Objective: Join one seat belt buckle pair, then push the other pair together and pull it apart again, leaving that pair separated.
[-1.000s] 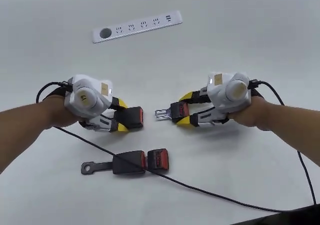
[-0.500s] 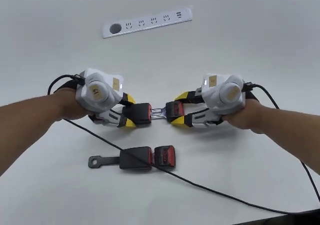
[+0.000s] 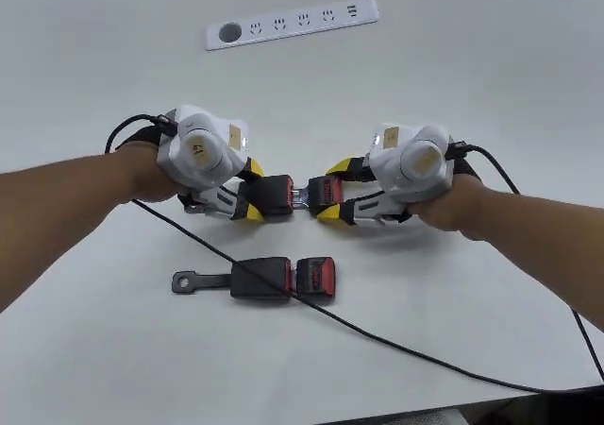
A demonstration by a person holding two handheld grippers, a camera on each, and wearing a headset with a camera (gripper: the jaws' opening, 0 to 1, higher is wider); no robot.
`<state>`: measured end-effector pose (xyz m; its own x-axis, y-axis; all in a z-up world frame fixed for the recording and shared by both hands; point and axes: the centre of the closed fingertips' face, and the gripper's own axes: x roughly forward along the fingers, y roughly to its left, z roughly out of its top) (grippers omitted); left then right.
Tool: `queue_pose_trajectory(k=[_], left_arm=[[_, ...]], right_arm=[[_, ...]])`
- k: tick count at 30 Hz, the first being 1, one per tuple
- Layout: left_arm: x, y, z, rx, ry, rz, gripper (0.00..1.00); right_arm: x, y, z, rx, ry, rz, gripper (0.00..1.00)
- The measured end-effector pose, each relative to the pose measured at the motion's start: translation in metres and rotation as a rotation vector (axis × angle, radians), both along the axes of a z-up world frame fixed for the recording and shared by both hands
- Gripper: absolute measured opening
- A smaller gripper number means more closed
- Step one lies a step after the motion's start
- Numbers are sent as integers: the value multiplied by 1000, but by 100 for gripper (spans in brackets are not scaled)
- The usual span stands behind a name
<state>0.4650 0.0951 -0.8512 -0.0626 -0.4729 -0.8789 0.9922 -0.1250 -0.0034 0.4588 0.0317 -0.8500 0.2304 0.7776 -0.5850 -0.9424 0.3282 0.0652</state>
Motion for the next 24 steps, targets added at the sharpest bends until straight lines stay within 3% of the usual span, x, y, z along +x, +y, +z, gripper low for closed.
queue_pose_trajectory(k=[6,10,24], left_arm=[[0,0,0,19,-1,-14,34],[1,0,0,8,1,-12,33],[2,1,-1,44,-1,-3,34]], right_arm=[[-1,13,2,8,9,-2,35],[1,13,4,-2,15,10,34],[4,19,4,-86,11,6,34]])
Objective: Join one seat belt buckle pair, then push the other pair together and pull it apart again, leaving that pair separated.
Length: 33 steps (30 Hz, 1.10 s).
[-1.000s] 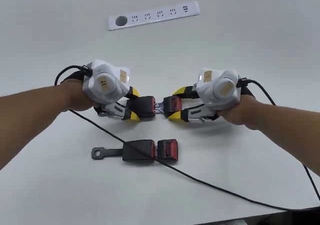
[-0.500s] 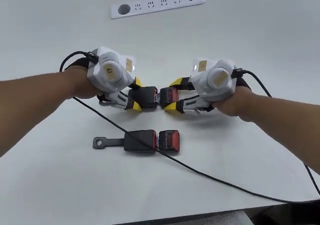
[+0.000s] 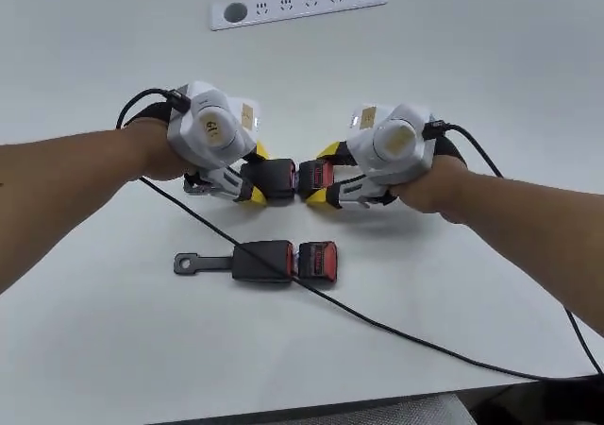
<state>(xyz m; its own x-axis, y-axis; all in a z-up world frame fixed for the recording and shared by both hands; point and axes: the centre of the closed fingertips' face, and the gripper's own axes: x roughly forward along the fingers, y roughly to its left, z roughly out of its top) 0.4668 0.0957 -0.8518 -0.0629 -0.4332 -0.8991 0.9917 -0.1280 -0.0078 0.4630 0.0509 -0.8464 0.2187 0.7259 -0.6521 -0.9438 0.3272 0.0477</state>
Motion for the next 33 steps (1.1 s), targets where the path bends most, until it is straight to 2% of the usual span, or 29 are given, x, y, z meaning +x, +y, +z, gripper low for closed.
queue_pose_trajectory(k=[11,17,33], left_arm=[[0,0,0,1,2,11,34],[-1,0,0,-21,8,12,34],[-1,0,1,-25,13,21,34]], right_arm=[[2,-1,-3,-38,-4,24,34],[3,-2,-5,-37,-5,29,34],[3,-5,-8,-41,-13,42,35]])
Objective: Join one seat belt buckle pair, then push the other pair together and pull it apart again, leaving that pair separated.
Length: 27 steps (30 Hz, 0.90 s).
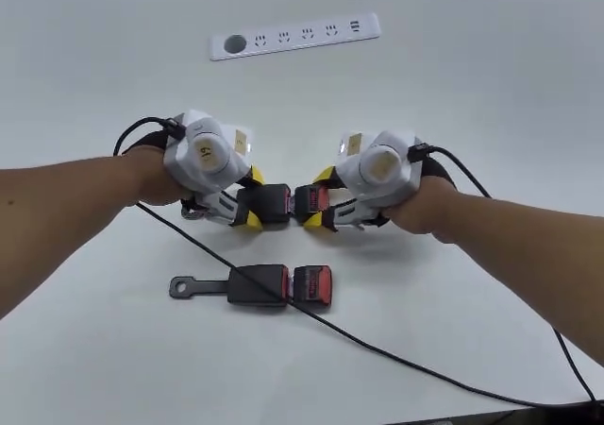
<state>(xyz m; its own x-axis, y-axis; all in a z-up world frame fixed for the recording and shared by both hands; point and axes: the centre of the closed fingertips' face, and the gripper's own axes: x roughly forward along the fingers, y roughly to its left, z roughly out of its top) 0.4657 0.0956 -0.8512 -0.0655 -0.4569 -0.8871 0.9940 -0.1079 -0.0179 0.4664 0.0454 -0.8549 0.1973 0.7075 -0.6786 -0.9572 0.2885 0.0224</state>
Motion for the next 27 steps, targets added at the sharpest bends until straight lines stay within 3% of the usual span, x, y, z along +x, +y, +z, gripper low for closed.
queue_pose_trajectory(k=[14,27], left_arm=[[1,1,0,-22,8,13,34],[0,1,1,-27,10,28,34]], right_arm=[[-2,-17,0,-7,5,2,35],[-9,-47,1,6,2,-5,35]])
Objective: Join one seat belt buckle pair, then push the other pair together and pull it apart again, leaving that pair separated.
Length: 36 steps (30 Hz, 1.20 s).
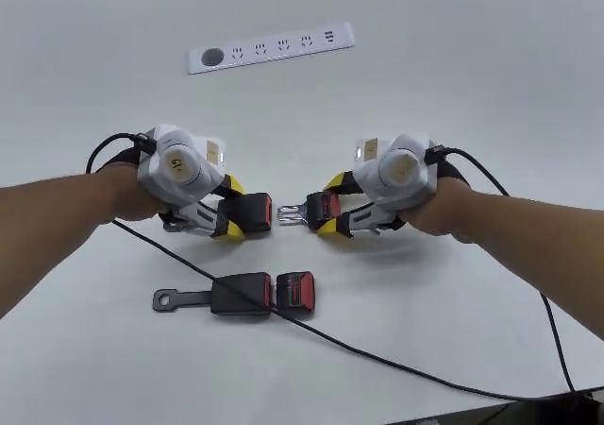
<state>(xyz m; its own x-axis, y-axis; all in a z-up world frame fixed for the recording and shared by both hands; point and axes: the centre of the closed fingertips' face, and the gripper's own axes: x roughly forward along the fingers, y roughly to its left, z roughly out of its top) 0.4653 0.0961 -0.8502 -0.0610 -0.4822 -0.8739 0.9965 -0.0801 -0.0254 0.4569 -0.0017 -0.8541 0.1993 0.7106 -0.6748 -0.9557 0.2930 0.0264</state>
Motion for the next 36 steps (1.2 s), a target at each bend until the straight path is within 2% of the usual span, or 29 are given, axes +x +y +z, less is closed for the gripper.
queue_pose_trajectory(k=[18,36], left_arm=[[-1,0,0,3,1,12,35],[0,0,1,11,1,10,35]], right_arm=[[-8,-46,0,1,4,-20,36],[-16,-85,5,-24,21,-51,36]])
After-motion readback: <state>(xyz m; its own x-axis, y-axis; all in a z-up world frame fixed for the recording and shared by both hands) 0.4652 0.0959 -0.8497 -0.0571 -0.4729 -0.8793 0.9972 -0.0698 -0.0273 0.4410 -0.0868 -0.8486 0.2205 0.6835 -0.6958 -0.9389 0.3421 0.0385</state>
